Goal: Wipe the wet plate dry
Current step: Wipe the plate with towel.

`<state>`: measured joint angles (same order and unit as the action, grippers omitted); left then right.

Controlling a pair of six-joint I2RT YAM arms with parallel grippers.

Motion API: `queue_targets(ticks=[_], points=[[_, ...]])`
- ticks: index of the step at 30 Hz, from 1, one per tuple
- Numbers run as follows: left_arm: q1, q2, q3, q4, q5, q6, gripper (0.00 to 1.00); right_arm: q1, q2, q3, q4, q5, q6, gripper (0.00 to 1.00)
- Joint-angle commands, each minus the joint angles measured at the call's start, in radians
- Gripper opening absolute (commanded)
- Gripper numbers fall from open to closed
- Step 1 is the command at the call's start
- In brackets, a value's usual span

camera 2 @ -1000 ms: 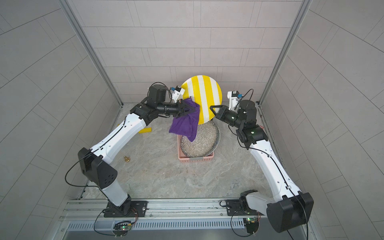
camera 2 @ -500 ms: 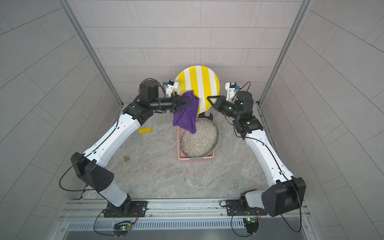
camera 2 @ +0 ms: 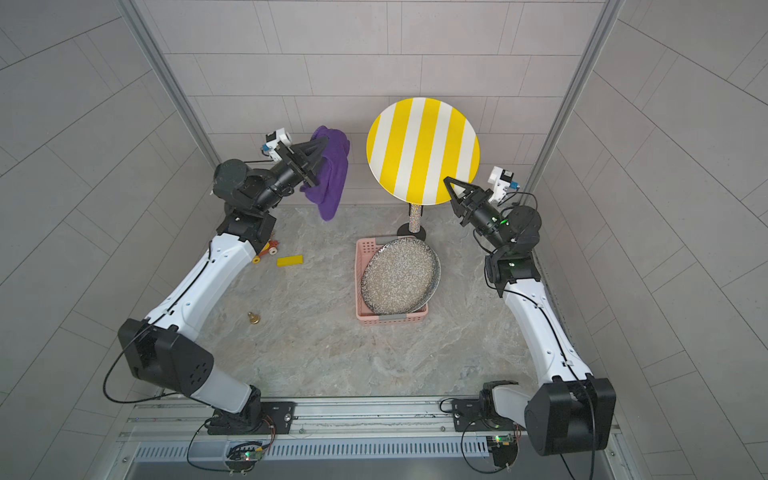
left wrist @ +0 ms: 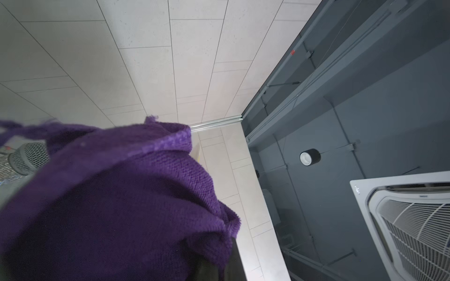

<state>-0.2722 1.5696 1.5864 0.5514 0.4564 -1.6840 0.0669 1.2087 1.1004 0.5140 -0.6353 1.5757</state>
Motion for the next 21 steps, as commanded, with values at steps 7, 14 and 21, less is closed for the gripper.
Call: queue_targets(ticks=[7, 14, 21], points=[[-0.077, 0.069, 0.042, 0.229, -0.066, -0.338, 0.00, 0.152, 0.047, 0.026, 0.224, -0.045, 0.073, 0.00], [-0.155, 0.108, 0.117, 0.303, -0.119, -0.400, 0.00, 0.225, 0.130, 0.140, 0.203, -0.022, 0.046, 0.00], [-0.237, 0.144, 0.158, 0.352, -0.128, -0.394, 0.00, 0.097, 0.296, 0.417, 0.245, 0.095, 0.103, 0.00]])
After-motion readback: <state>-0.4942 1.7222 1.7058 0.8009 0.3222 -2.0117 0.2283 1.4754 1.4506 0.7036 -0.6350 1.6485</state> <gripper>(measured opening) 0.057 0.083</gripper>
